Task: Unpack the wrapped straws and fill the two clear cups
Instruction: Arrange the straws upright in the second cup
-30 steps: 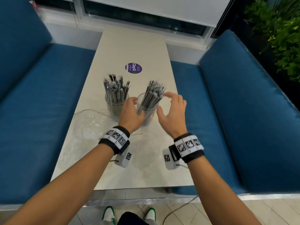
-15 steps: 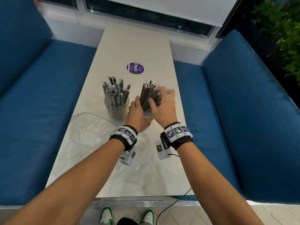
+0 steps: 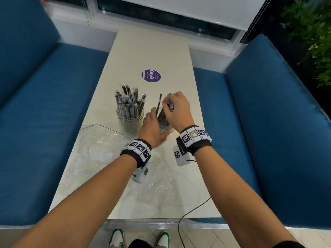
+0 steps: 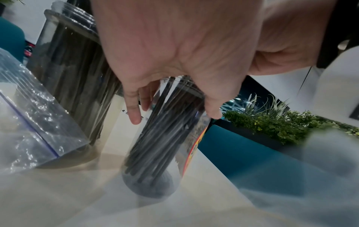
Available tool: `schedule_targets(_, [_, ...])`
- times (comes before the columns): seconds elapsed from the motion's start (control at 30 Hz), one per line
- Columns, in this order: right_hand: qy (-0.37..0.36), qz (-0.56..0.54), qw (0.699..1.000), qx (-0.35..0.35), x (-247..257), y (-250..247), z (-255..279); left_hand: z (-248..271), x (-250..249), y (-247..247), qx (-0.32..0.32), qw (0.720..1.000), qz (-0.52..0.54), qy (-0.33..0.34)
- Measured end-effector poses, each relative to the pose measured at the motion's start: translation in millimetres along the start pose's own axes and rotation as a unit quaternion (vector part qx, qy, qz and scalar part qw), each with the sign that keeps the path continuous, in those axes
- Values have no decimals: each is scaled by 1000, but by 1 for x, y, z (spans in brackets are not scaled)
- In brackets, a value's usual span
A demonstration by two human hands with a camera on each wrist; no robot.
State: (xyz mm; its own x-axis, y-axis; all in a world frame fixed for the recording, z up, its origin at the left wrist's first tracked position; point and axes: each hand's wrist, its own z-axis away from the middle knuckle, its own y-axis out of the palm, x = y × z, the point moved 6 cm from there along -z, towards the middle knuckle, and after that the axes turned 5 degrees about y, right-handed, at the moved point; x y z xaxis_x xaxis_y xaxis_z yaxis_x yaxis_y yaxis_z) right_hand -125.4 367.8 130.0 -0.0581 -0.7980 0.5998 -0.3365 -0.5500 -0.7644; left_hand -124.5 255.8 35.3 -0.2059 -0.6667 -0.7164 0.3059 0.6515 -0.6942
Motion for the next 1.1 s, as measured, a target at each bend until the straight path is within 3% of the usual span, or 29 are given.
schedule_targets(0.1, [17,-56,995,-85,2,-20,9,0,2,1,2,1000,4,8])
schedule_targets(0.2, [53,29,998,16,-2,-15,25,-1,4,3,8,1000,4,14])
schedule_targets(0.37, [12,1,1000,-21,16,-38,17,1,5,3,-4,1000,12,19])
schedule_targets(0.53, [-37,88,988,119,23,-6,-14,-1,3,2,1,1000,9,19])
schedule_targets(0.6, [-18,71,993,89,20,-9,-23,-1,4,2,5,1000,8,14])
schedule_targets(0.73, [6,-11,998,-68,14,-44,-17,-1,5,3,3,1000,7,20])
schedule_targets(0.87, [65,102,992,47,3,-26,4,-1,7,4,-1,1000,10,11])
schedule_targets(1.0, [70,8,997,-20,10,-51,7,0,8,4,-12,1000,6,20])
schedule_targets(1.1, [33,-5,999,14,11,-45,0,0,7,4,-11,1000,1,17])
